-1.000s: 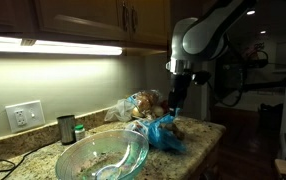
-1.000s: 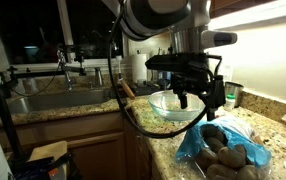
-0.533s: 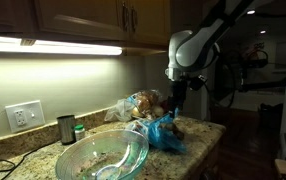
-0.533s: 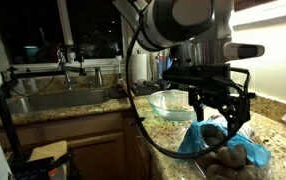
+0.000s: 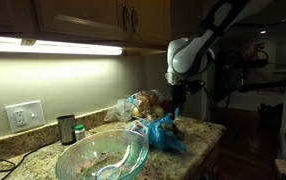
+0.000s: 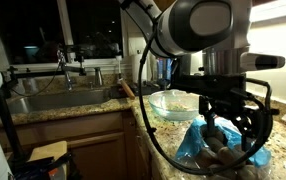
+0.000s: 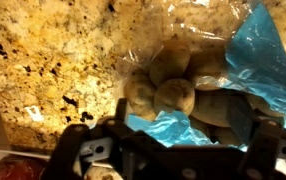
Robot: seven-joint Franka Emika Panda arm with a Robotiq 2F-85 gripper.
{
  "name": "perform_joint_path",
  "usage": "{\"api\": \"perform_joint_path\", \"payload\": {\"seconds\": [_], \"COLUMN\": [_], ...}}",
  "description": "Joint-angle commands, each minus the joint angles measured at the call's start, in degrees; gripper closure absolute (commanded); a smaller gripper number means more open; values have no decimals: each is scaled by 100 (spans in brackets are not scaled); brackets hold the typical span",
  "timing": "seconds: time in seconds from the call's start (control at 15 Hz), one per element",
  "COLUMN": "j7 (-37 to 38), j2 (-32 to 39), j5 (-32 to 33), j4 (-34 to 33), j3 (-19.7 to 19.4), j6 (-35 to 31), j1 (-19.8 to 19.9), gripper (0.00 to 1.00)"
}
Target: Put the brown object in the colourless
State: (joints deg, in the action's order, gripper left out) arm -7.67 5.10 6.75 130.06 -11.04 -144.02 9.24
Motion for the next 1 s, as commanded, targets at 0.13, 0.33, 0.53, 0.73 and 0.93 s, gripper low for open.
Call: {"api": "perform_joint_path", "payload": {"seconds": [0.13, 0.33, 0.53, 0.73, 0.93], "j7": [62, 39, 11, -47, -74], "j2": [208, 343, 468, 612, 703], "j5": [-157, -213, -228, -315, -519], "j4": [-130, -207, -292, -453, -544], "j3": [15, -19, -62, -61, 3], "j6": [-109, -92, -97, -78, -34], "j1": [80, 122, 186, 269, 291], "gripper": [0, 0, 0, 0, 0]}}
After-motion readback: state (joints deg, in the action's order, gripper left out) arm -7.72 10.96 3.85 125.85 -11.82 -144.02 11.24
